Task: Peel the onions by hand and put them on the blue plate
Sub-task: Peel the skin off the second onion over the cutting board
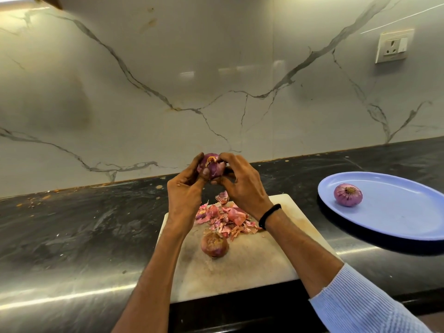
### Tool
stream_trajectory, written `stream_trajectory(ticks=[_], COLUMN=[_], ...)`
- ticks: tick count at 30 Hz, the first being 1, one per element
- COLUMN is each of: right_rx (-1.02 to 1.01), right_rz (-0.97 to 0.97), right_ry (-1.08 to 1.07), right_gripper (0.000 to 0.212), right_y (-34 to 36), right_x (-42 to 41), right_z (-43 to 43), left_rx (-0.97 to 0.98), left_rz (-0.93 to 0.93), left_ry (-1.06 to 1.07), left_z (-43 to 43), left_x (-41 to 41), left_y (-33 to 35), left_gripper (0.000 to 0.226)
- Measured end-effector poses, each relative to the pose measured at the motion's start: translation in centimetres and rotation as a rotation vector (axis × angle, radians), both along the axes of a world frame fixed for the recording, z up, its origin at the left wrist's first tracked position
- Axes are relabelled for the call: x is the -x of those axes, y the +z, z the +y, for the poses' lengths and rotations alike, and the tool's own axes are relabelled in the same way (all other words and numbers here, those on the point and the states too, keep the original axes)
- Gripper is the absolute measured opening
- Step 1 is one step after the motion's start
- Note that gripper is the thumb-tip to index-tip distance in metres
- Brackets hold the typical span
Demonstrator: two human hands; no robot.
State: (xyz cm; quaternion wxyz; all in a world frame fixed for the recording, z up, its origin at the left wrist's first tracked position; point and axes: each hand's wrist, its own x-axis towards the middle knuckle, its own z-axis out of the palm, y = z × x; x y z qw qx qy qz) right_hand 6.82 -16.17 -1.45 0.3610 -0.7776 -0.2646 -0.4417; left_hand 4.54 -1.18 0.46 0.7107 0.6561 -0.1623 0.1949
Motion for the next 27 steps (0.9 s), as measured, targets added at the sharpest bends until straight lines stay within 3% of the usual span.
stream_trajectory(ticks=[6, 13, 22, 27], right_rx=[0.025, -0.005, 0.060, 0.047], right_rz=[-0.073, 0.008, -0.036, -0.065], right_ry=[-0.039, 0.026, -0.030, -0.034], right_gripper=[0.015, 0.044, 0.040, 0.014], right_y=[-0.23, -0.09, -0.14, -0.29], right_x=[0.00, 0.16, 0.08, -0.10], right_z=[0.10, 0.14, -0.01, 0.02], left_rx=[0.011, 0.019, -0.032, 0.033], left_rz=[-0.005, -0.015, -0.012, 0.015], left_ry=[0.023, 0.005, 0.030, 0.013], left_z=[-0.04, 0.01, 0.03, 0.02], left_x=[0.07, 0.17, 0.16, 0.15], left_y=[0.12, 0.12, 0.00, 0.10], left_gripper=[0.052, 0.051, 0.052, 0.052])
